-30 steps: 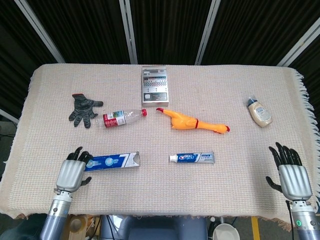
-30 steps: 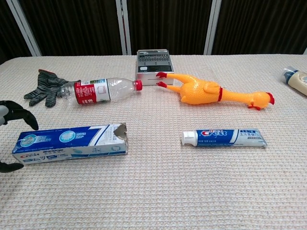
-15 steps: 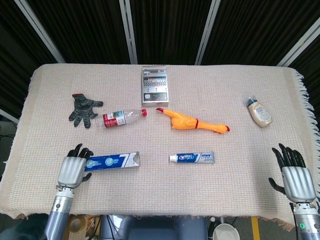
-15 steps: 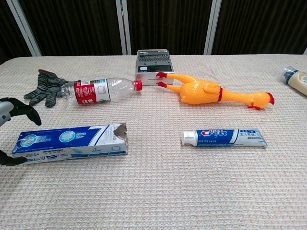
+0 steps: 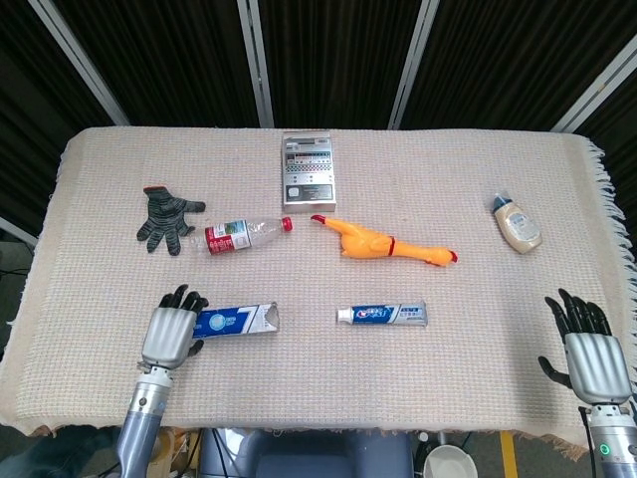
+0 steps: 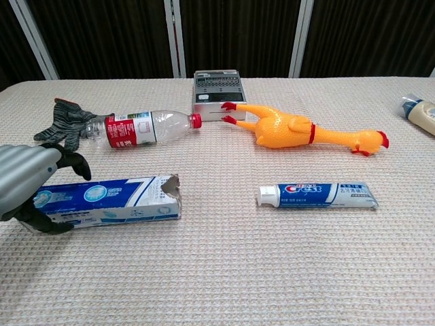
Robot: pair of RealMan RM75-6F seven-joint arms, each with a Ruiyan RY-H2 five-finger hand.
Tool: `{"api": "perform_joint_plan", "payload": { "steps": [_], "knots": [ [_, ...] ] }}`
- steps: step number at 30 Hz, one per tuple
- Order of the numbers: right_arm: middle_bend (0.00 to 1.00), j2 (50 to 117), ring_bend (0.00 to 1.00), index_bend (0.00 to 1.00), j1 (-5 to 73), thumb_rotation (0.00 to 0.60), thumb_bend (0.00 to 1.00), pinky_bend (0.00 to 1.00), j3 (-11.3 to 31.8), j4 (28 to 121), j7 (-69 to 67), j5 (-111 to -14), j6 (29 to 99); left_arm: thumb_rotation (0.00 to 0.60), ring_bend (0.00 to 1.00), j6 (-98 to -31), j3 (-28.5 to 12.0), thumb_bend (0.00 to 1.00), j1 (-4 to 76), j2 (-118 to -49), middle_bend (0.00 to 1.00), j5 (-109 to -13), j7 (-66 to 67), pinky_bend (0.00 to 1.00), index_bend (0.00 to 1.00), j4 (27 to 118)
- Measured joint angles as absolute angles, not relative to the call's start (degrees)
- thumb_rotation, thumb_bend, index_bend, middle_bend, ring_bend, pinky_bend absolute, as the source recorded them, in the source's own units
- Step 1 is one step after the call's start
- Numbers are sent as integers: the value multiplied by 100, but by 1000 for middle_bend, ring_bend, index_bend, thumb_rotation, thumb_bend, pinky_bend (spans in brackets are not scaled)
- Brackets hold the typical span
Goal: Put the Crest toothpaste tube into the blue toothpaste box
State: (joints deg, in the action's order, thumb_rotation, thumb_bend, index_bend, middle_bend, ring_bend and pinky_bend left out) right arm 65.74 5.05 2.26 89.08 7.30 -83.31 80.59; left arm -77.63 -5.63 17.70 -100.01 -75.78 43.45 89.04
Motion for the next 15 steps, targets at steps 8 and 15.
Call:
{"api": "perform_joint_plan", "payload": {
  "steps": [8,15],
  "knots": [
    [43,6577,90,109,475,600,238,99,214,8846,654,-8371,8110,600,183,-7905,-514,190,1783,-10177,317,-7625,4543,269,370,8825],
    [43,6586,90,109,449,600,240,99,191,8825,667,-8354,8102,600,183,-7994,-494,189,1752,-10243,289,-7545,4713,269,360,8774]
  ]
}}
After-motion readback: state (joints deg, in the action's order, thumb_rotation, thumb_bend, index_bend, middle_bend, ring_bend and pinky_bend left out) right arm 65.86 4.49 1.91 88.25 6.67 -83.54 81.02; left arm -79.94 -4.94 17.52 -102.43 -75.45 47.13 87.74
